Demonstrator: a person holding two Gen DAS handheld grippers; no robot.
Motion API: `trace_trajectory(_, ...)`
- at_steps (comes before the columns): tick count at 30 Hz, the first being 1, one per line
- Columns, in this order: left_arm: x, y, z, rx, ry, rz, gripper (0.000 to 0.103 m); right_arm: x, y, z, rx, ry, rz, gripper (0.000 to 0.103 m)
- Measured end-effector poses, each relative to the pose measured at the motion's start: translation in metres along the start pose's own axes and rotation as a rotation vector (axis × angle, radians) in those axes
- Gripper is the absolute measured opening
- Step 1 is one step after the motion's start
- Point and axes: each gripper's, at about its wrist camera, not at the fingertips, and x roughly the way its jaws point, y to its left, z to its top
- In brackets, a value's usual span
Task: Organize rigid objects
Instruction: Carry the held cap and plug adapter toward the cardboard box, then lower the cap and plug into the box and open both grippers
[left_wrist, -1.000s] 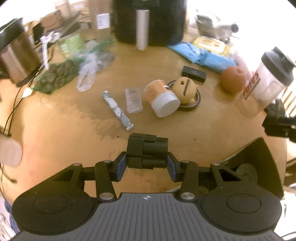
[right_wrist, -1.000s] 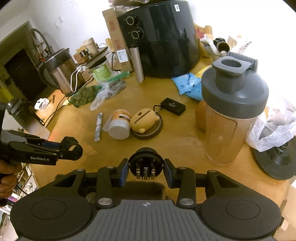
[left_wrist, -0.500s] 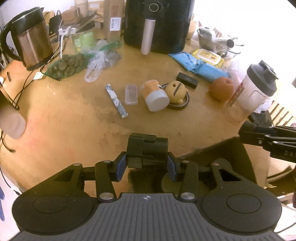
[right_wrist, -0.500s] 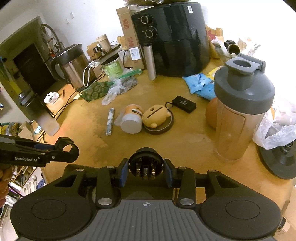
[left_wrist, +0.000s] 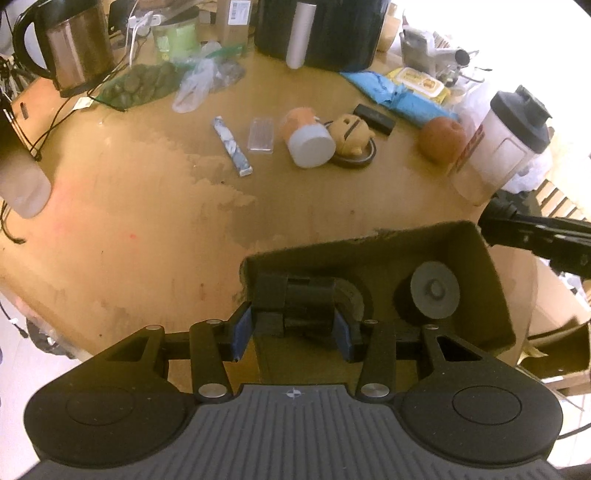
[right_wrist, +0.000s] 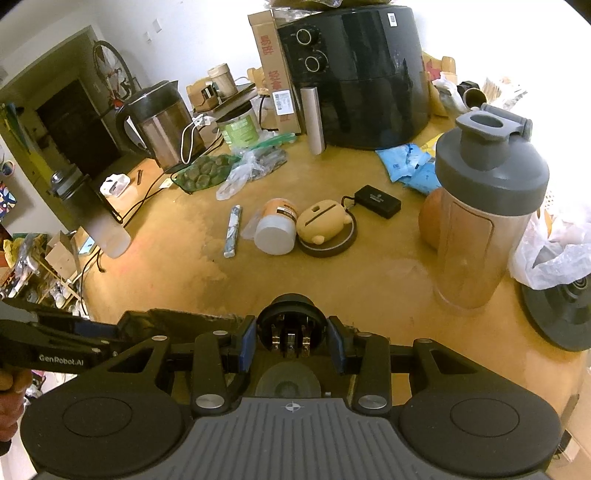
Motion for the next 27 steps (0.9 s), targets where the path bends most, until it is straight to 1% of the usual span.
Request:
trace_trajectory(7, -0.008, -0.002, -0.011, 0.003, -0.021, 0.007, 0.046, -0.004, 0.002, -0.008, -0.006, 0.009, 0.010, 0.043)
trace_trajectory(15, -0.013, -0.003, -0.023, -0.013, -0.011, 0.002, 0.047, -0.004, 0.007, -0.019, -0.017, 0.036, 0.030, 0.043)
trace_trajectory(27, -0.020, -0.002, -0.038, -0.053, -0.014, -0.001, 0.047, 0.003, 0.028, -0.028, -0.071, 0.086, 0.094, 0.043)
